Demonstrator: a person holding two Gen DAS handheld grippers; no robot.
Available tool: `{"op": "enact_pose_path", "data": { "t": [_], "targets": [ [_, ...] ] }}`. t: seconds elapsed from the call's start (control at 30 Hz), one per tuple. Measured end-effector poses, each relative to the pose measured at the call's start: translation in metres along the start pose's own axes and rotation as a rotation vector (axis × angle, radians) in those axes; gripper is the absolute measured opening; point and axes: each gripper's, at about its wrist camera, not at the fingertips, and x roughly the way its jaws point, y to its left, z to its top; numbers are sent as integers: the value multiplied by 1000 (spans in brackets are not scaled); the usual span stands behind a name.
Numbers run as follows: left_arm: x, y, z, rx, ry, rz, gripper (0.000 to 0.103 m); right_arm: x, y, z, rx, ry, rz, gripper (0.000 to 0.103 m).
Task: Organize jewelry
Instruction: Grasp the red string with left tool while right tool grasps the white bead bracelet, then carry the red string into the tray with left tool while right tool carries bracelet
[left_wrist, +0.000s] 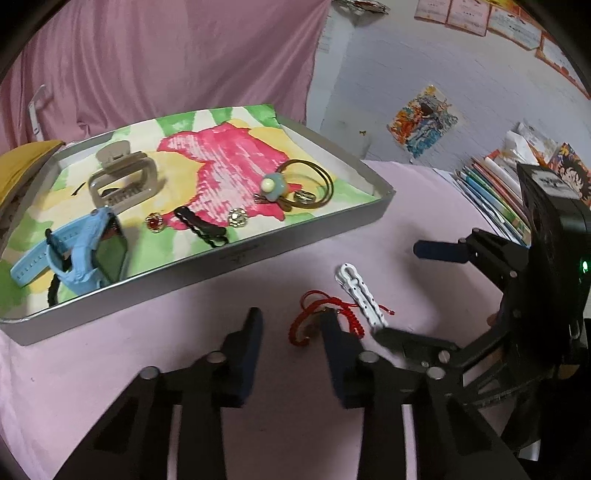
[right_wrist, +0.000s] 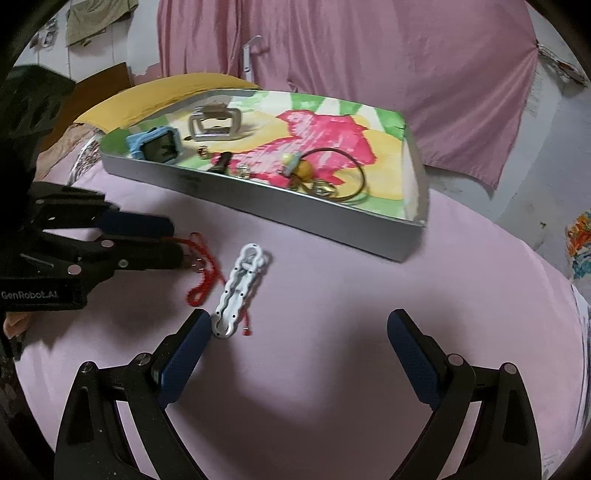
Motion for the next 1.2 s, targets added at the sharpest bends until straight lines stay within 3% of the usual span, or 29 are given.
{"op": "enact_pose_path", "data": {
  "t": [0.07, 0.17, 0.33, 0.47, 0.63, 0.8, 0.97, 1.03, 1.2],
  "targets": [
    [1, -2, 0, 7, 5, -2, 14, 1, -2, 1, 3, -1, -5, 93],
    [-3, -2, -1, 3, -8, -6, 6, 2, -3, 2, 1, -2, -6, 93],
    [-4, 4, -6, -39, -3, -1, 6, 4, -4, 8, -9, -14, -10, 92],
    [-6, 4, -9, -49, -2, 6, 5, 3, -6, 13, 7, -36, 14, 78],
    [-6, 2, -11, -49, 3, 13, 5, 9, -1, 18, 12, -38, 54, 68],
    [-5, -1, -10, -40, 13, 28, 5, 15, 8, 22, -9, -28, 88, 49],
    [-5, -2, -10, -49, 6, 39, 5, 13, 7, 20, -3, -30, 125, 18],
    [-6, -3, -11, -55, -11, 48, 5, 12, 7, 18, -4, -31, 131, 11],
    [-24, -8, -13, -42, -96, 94, 5, -5, 3, 14, 12, -103, 114, 11]
  ]
}}
